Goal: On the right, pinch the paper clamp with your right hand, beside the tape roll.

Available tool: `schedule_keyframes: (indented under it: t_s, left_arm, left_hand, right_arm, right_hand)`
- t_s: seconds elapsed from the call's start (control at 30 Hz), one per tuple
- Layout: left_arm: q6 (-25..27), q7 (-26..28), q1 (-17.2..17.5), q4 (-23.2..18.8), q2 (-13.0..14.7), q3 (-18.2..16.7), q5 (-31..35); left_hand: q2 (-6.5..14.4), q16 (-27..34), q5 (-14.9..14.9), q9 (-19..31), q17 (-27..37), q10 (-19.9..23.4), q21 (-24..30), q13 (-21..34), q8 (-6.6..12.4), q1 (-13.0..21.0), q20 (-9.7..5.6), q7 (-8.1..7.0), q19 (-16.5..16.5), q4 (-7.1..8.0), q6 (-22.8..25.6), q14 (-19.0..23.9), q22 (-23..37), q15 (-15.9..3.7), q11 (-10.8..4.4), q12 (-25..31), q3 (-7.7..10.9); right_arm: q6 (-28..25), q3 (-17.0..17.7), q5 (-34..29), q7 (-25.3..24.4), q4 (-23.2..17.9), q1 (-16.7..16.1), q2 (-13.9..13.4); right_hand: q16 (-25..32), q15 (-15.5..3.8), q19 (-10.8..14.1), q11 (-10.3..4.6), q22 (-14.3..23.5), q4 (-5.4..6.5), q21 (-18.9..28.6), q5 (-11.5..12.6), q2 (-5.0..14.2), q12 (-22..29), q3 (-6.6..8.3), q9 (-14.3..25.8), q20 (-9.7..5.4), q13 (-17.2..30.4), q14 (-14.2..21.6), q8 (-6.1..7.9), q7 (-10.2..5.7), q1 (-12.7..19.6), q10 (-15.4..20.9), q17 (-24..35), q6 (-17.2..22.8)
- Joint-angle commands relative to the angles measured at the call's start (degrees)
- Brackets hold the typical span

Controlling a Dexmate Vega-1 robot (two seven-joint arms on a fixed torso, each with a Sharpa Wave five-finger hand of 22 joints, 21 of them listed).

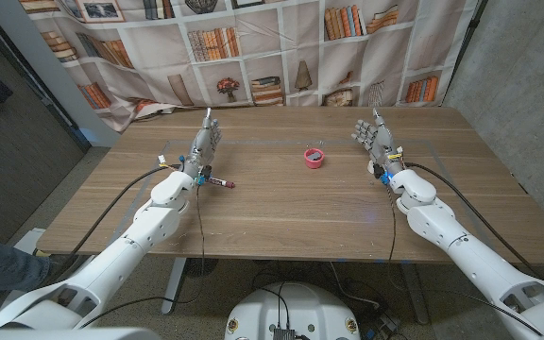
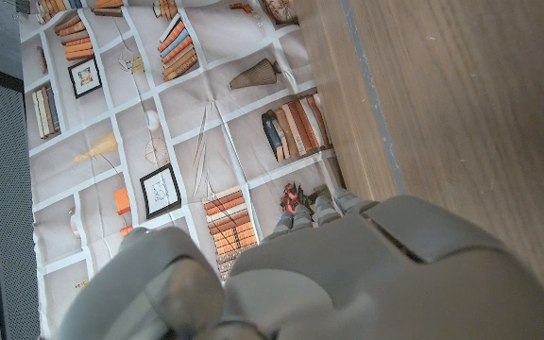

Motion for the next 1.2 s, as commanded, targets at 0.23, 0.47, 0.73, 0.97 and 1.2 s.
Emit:
schedule_keyframes:
  t_s: [0.23, 0.47, 0.73, 0.97, 1.2]
  left_arm:
    - [1.58, 0.30, 3.01, -5.28, 3.10, -0.67, 0.01]
    - [0.78, 0.07, 3.20, -6.11, 3.52, -0.54, 0.83]
    - [-0.16, 0.09, 3.42, -6.63, 3.24, -0.47, 1.14]
    - [-0.12, 0.31, 3.58, -6.89, 3.26, -0.29, 1.47]
    - [-0.35, 0.26, 3.28, -6.63, 3.13, -0.12, 1.81]
  left_hand:
    - [0.36, 0.29, 0.32, 0.08, 0.11, -3.27, 0.52, 0.18, 0.40, 0.77, -1.83, 0.04, -4.10, -0.22, -4.33, -3.58, 0.28, 0.11, -0.04, 0.47, -0.27]
    - [0.78, 0.41, 0.27, 0.08, 0.08, -2.02, 0.77, 0.16, 0.61, 1.25, -1.56, 0.06, -3.13, -0.38, -3.18, -2.45, 0.27, 0.21, 0.03, 0.74, -0.23]
    - [1.25, 0.57, 0.19, 0.07, 0.05, -0.68, 1.09, 0.14, 0.83, 1.81, -1.10, 0.07, -1.88, -0.57, -1.89, -1.07, 0.24, 0.11, 0.13, 0.98, -0.16]
    - [1.49, 0.61, 0.12, 0.07, 0.03, 0.06, 1.15, 0.13, 0.91, 2.13, -0.91, 0.09, -1.44, -0.67, -1.21, -0.38, 0.23, 0.01, 0.30, 1.10, -0.13]
    - [1.67, 0.55, 0.06, 0.07, 0.02, 0.42, 1.13, 0.13, 0.94, 2.39, -0.92, 0.01, -1.28, -0.76, -0.77, -0.07, 0.22, 0.10, 0.24, 1.10, -0.10]
  right_arm:
    - [4.82, -0.96, -4.47, -1.13, -2.15, -0.78, -0.23]
    - [7.57, -1.46, -9.01, -2.40, -2.44, 0.05, -1.19]
    - [12.79, -2.18, -10.58, 0.58, 3.24, 3.49, 0.15]
    - [13.98, -2.63, -15.67, -2.98, 3.23, 4.37, -0.34]
    - [13.73, -3.62, -19.98, -4.38, 3.11, 5.51, -1.57]
  right_hand:
    - [0.41, 0.06, 1.78, -0.04, 0.29, -0.50, 0.55, 0.22, 0.44, 0.38, 0.60, 0.25, -2.65, 0.09, 1.02, 0.27, -0.77, 1.26, 0.58, 0.16, 0.79]
    - [0.73, -0.97, 3.86, -0.84, 0.21, -1.43, 0.67, 0.04, 1.06, 1.01, 1.05, 0.26, -2.91, 0.09, 3.36, 0.57, -1.76, 2.71, 2.72, 0.08, 2.09]
    - [0.88, -2.70, 7.95, -1.55, 0.08, -3.11, 1.18, -0.18, 2.03, 1.27, 1.94, 0.30, -4.97, 0.07, 6.28, 0.79, -1.73, 5.39, 4.49, -0.05, 3.73]
    - [0.84, -3.43, 9.12, -2.43, 0.07, -4.32, 0.96, -0.40, 2.49, 1.68, 2.50, 0.36, -5.04, 0.07, 7.94, 1.07, -2.82, 7.24, 6.32, -0.10, 5.15]
    - [0.68, -3.62, 9.42, -2.44, 0.09, -4.88, 0.76, -0.50, 2.83, 1.91, 2.81, 0.39, -5.01, 0.08, 8.34, 1.20, -3.24, 8.14, 7.33, -0.11, 5.93]
